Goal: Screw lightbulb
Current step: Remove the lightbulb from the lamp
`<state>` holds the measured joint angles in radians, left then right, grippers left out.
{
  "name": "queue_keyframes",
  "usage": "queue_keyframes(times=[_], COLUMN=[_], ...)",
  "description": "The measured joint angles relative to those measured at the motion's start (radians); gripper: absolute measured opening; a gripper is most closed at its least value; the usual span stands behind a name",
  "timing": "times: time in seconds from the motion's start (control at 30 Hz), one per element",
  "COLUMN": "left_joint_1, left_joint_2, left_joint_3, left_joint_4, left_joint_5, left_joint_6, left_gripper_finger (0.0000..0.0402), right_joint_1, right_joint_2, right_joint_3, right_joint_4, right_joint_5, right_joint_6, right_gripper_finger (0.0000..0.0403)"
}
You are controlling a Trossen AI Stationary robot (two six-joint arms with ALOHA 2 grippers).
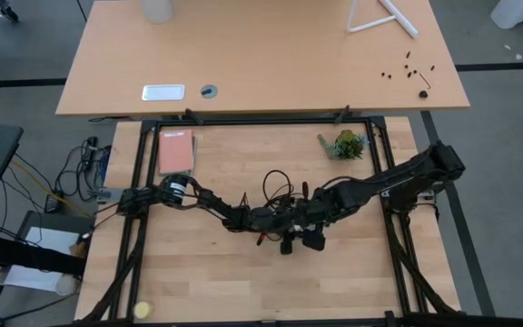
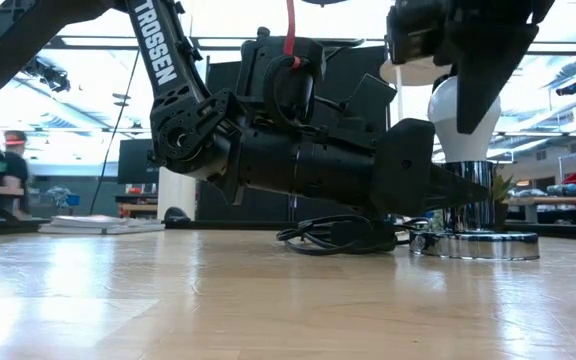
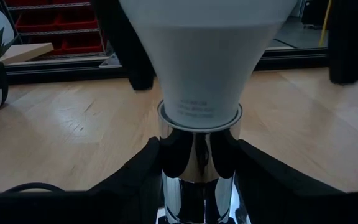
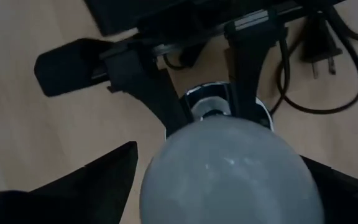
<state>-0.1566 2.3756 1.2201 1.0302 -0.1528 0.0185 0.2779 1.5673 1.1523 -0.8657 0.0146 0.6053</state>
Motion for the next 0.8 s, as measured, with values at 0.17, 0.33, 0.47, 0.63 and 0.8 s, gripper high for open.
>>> queue_keyframes(times=[0.17, 0.33, 0.47, 0.63, 0.8], left_joint_1=[0.000, 0.000, 0.000, -0.001, -0.001], left_joint_2=[0.000, 0.000, 0.001, 0.003, 0.005], left_joint_3=[0.000, 0.000, 0.000, -0.002, -0.003], left_joint_4=[0.000, 0.000, 0.001, 0.023, 0.047], left_joint_5=[0.000, -0.006, -0.012, -0.038, -0.056], left_joint_6=[-0.001, -0.001, -0.005, -0.034, -0.048], left_gripper_finger=[0.0178, 0.0178, 0.0178, 0.0178, 0.0178], right_joint_1=[-0.019, -0.021, -0.019, -0.019, -0.028], right_joint_2=[0.000, 0.000, 0.000, 0.000, 0.000], right_joint_3=[-0.017, -0.017, -0.017, -0.017, -0.017], right_joint_4=[0.005, 0.005, 0.006, 0.005, 0.002], right_joint_5=[-0.008, 0.025, 0.043, 0.035, 0.020], right_joint_6=[0.070, 0.146, 0.164, 0.189, 0.173], right_gripper_finger=[0.0340, 0.0321, 0.0303, 0.0283, 0.0278])
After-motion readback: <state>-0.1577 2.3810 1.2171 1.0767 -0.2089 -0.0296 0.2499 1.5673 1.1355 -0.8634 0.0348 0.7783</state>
